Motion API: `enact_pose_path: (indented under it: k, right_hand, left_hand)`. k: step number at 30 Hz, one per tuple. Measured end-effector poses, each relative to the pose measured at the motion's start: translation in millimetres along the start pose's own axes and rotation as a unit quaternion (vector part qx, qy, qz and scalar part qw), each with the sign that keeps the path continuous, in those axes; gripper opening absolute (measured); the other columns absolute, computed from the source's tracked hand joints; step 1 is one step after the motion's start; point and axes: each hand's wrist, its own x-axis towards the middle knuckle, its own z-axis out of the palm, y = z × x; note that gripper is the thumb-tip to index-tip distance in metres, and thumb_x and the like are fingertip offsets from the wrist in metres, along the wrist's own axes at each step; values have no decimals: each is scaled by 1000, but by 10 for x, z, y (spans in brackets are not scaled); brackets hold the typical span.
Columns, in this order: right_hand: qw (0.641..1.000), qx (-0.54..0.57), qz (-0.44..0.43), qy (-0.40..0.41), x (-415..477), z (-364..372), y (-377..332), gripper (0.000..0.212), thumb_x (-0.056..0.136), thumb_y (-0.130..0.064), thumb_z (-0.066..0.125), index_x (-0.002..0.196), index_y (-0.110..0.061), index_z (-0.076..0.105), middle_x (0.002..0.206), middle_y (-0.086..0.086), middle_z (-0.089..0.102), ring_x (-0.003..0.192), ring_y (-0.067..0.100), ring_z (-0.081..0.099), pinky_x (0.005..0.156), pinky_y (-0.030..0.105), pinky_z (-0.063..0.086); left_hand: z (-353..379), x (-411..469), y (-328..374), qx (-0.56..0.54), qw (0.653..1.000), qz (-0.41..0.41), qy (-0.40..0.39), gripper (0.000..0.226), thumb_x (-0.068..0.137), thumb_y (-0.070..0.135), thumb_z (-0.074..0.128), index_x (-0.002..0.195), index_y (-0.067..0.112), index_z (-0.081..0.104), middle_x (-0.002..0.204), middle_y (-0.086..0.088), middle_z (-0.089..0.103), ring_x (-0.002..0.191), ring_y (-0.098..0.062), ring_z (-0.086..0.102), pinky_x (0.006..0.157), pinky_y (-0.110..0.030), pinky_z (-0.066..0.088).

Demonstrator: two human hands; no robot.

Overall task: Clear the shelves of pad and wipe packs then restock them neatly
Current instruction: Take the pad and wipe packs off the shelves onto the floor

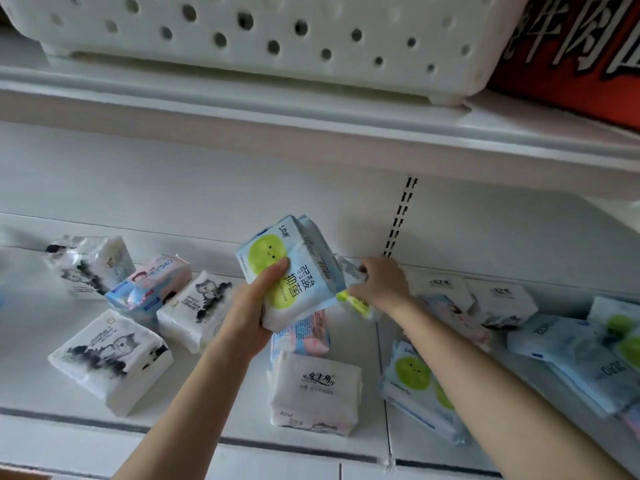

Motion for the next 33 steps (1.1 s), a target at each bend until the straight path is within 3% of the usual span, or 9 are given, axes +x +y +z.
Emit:
enact_pose_path:
  k: [3, 6, 8, 11, 17, 24, 28, 31, 33]
  right_hand:
    - [961, 258, 79, 57, -203, -281, -33, 23, 77, -23, 71, 83, -10, 53, 70, -3, 49, 63, 13, 48, 50, 22, 34]
    - [875, 462, 107, 96, -487, -572, 0, 20, 75, -24, 76, 79, -13, 59, 80, 5, 64, 71, 19, 62, 62, 28, 48]
    - [836, 527, 122, 89, -672, -697, 63, 24, 81, -28, 71, 94, -10, 60, 96, 11, 66, 81, 21, 65, 68, 32, 52]
    - [808, 572, 135, 46, -900, -808, 196, 15, 94, -27, 54, 96, -13, 59, 88, 6, 65, 68, 13, 62, 53, 22, 50]
    - [751, 646, 133, -26, -1148, -923, 528, 23, 96, -30, 46, 105, -12, 58, 90, 10, 63, 74, 20, 60, 62, 26, 49]
    - [767, 629, 92, -81, -1429, -1034, 923, 21, 98, -18, 41, 101, -12, 61, 83, 6, 66, 74, 19, 62, 63, 27, 53]
    - [769, 629, 87, -78, -1665, -1147, 1206, 20, 98, -11, 43, 95, -11, 63, 74, 2, 69, 65, 16, 65, 66, 30, 54]
    - [892, 441, 100, -6, -1768, -1036, 1552, 12, 92, -16, 56, 95, -10, 65, 78, 0, 66, 71, 13, 62, 67, 21, 49]
    - [965, 235, 117, -16, -1812, -863, 1845, 34, 84, -35, 66, 107, -10, 62, 102, 2, 66, 92, 18, 63, 71, 20, 46]
  left_hand:
    - [131, 26, -65, -14, 999, -2, -42, 32, 77, 25, 66, 104, 9, 64, 91, -9, 74, 76, -20, 71, 66, -30, 59]
    - [366, 33, -192, -13, 995, -32, -91, 56, 71, 39, 72, 119, 10, 62, 116, -14, 67, 105, -27, 65, 90, -40, 53]
    - [532, 19, -315, -18, 991, -61, -118, 63, 59, 42, 80, 113, 13, 67, 117, -14, 67, 107, -28, 64, 88, -40, 54]
    - [734, -47, -492, -46, 978, -104, -172, 66, 33, 41, 92, 92, 14, 77, 102, -13, 72, 89, -24, 71, 66, -34, 58]
    - [879, -164, -697, -90, 970, -120, -190, 71, 23, 41, 94, 86, 14, 78, 91, -12, 73, 75, -25, 72, 59, -35, 58]
    - [1102, -431, -1128, -156, 967, -95, -177, 75, 36, 46, 92, 102, 18, 74, 110, -14, 68, 92, -31, 67, 71, -52, 57]
    - [1275, -684, -1526, -240, 948, -88, -190, 58, 62, 49, 79, 110, 18, 70, 118, -13, 64, 101, -35, 64, 91, -63, 37]
    - [1382, -842, -1765, -250, 946, -89, -186, 54, 67, 50, 74, 111, 20, 67, 110, -10, 68, 99, -33, 65, 86, -63, 47]
    - [1430, -947, -1875, -270, 939, -99, -190, 59, 66, 49, 76, 113, 16, 66, 109, -12, 68, 98, -35, 65, 78, -54, 55]
